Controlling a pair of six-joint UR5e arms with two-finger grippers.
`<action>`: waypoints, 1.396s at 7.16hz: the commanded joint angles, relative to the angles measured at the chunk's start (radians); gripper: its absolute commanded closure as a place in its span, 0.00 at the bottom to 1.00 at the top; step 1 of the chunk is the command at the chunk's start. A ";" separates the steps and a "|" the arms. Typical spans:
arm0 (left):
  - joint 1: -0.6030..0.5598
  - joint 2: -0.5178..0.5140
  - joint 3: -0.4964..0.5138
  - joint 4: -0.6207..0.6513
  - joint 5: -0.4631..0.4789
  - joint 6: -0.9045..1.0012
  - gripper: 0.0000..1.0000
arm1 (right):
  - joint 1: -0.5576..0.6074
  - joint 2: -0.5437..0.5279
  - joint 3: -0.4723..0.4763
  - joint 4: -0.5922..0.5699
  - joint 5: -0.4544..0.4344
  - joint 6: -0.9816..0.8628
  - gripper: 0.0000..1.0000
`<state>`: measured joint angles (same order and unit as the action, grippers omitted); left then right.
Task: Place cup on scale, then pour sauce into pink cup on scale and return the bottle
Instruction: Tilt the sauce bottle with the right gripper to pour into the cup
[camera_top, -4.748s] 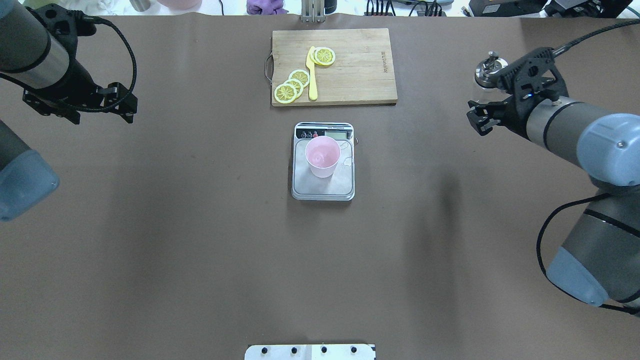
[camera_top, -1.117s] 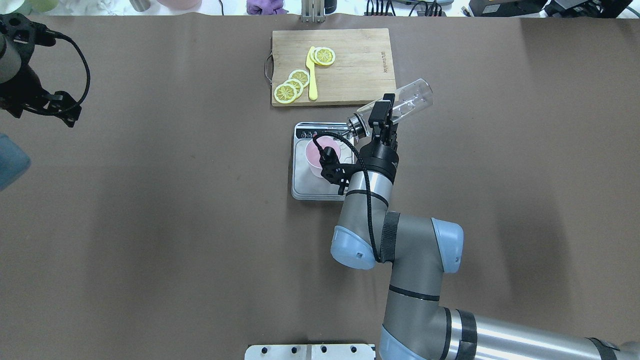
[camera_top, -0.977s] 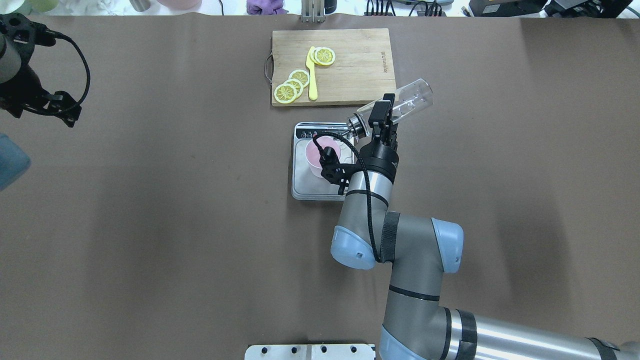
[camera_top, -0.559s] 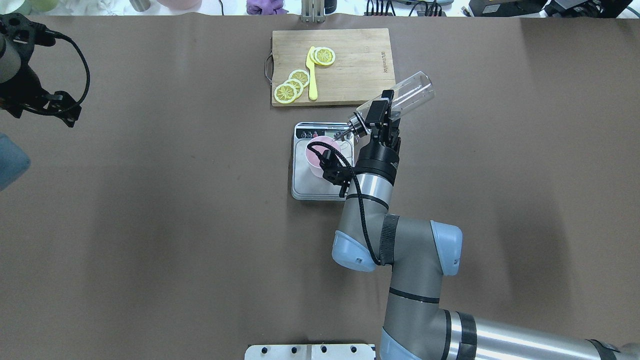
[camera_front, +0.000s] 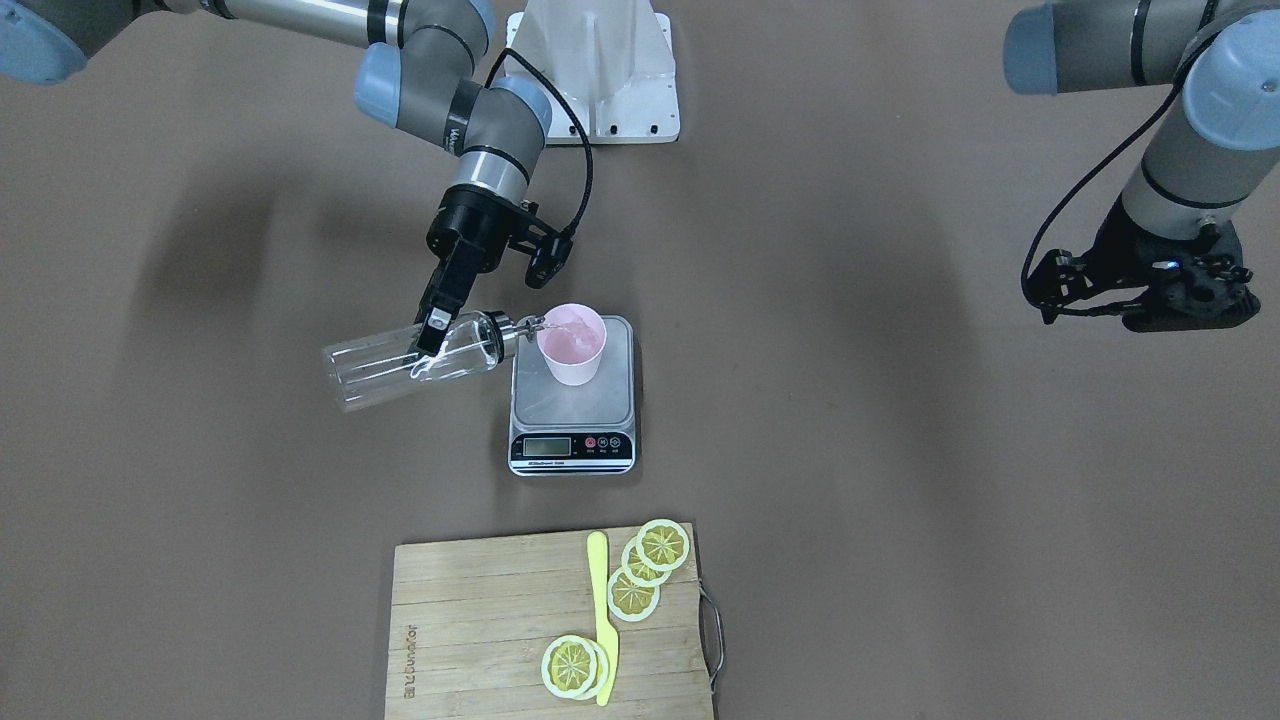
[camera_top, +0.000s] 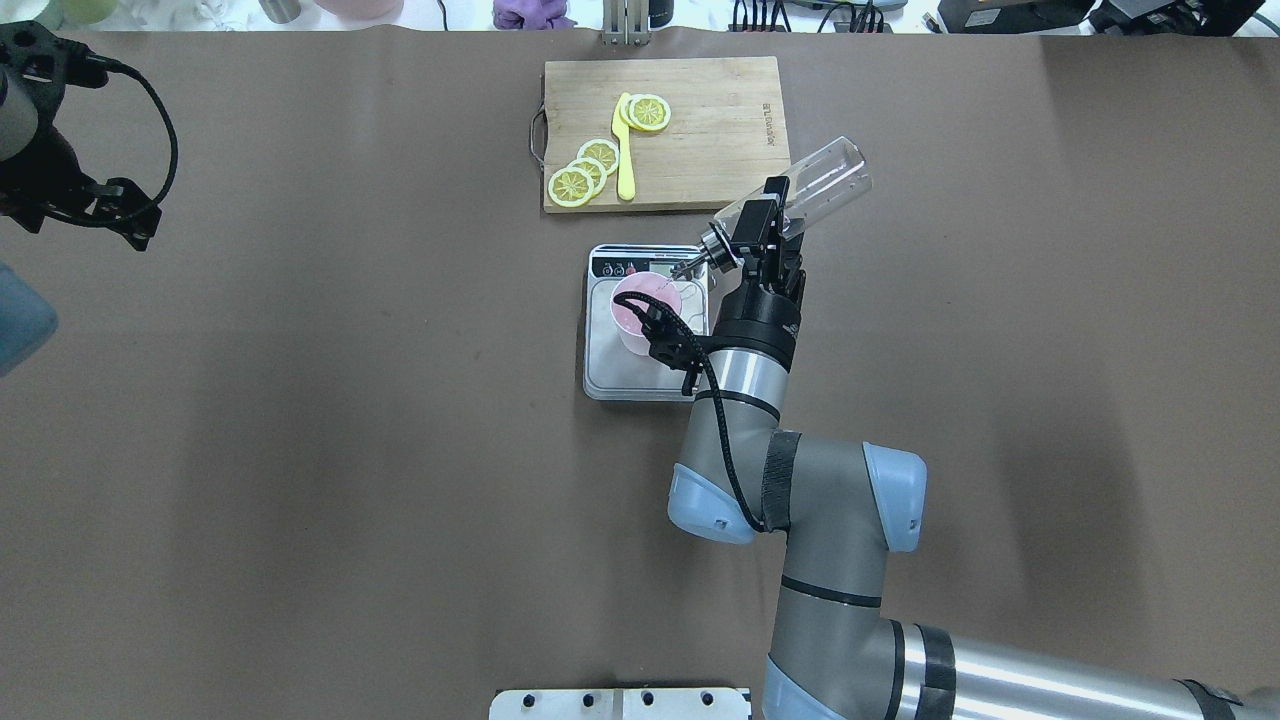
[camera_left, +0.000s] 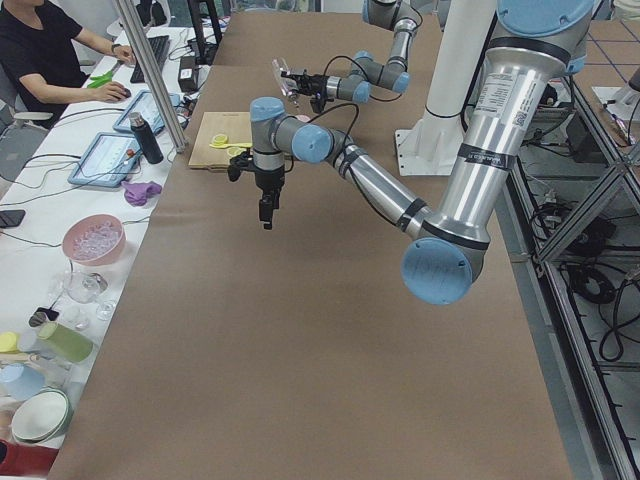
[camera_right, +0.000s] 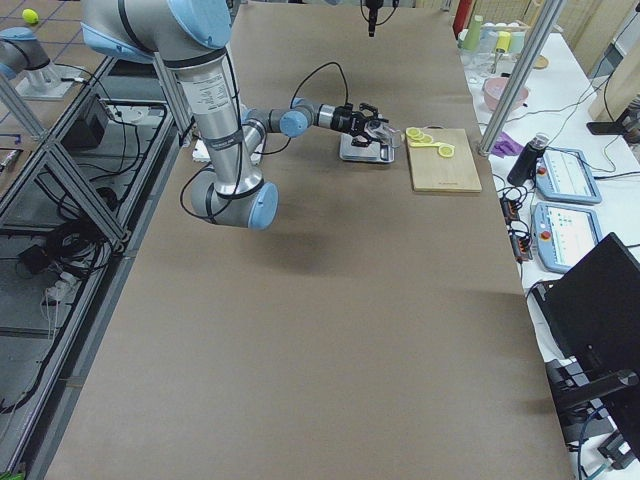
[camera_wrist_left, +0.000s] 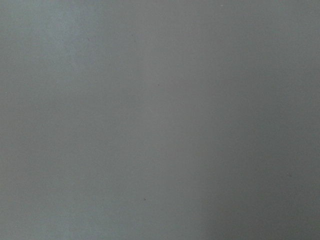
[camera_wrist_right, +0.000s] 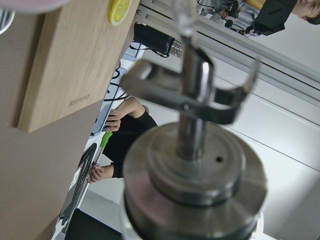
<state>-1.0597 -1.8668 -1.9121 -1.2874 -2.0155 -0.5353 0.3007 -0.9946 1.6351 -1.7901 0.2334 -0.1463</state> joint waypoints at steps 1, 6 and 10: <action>0.000 0.000 0.001 0.000 0.000 0.001 0.01 | 0.000 -0.010 0.000 0.000 -0.002 -0.018 1.00; -0.002 -0.003 0.002 0.000 0.004 0.002 0.01 | 0.000 0.002 0.012 0.017 0.026 0.007 1.00; -0.002 -0.002 0.005 0.000 0.004 0.002 0.01 | -0.008 -0.024 0.012 0.168 0.136 0.199 1.00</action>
<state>-1.0615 -1.8681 -1.9080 -1.2870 -2.0111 -0.5338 0.2949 -1.0036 1.6468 -1.6984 0.3228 -0.0202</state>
